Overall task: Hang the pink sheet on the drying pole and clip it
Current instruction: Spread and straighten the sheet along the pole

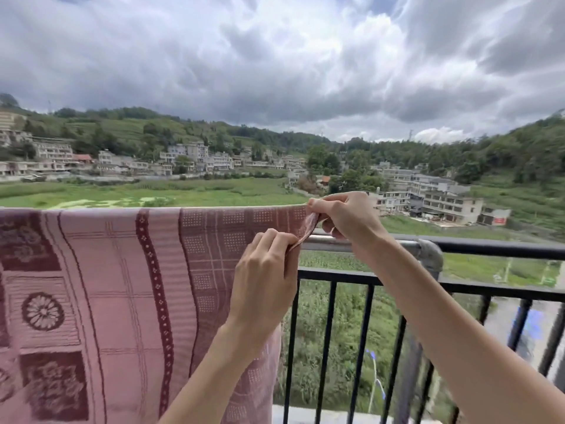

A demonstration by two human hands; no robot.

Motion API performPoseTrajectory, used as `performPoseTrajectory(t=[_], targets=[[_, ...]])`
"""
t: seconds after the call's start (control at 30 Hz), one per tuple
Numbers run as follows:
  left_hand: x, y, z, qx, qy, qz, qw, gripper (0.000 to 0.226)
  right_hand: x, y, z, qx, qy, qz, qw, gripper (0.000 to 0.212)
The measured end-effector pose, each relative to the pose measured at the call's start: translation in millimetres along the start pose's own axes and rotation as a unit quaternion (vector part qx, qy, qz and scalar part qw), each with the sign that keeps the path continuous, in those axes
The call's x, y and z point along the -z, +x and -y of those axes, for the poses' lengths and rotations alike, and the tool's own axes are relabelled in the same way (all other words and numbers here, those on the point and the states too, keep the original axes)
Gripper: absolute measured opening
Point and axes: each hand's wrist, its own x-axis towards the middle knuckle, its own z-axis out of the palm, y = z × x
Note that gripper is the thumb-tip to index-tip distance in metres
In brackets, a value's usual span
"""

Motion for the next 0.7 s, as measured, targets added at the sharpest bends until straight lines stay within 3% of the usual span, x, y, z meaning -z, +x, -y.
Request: performPoseTrajectory(t=[0.13,0.3,0.7], targets=[[-29,-12,-50,0.032,0.000,0.001,1.000,0.012,48,-7,-21,-0.013,0.017,-0.001,1.000,0.015],[-67,-6,-103,0.011,0.002,0.031,0.999,0.016,112,-5,-40,-0.028,0.049,-0.026,0.998,0.013],[-124,4,-157,-0.002,0.021,0.064,0.998,0.014,188,10,-74,-0.039,0.121,-0.024,0.992,0.013]])
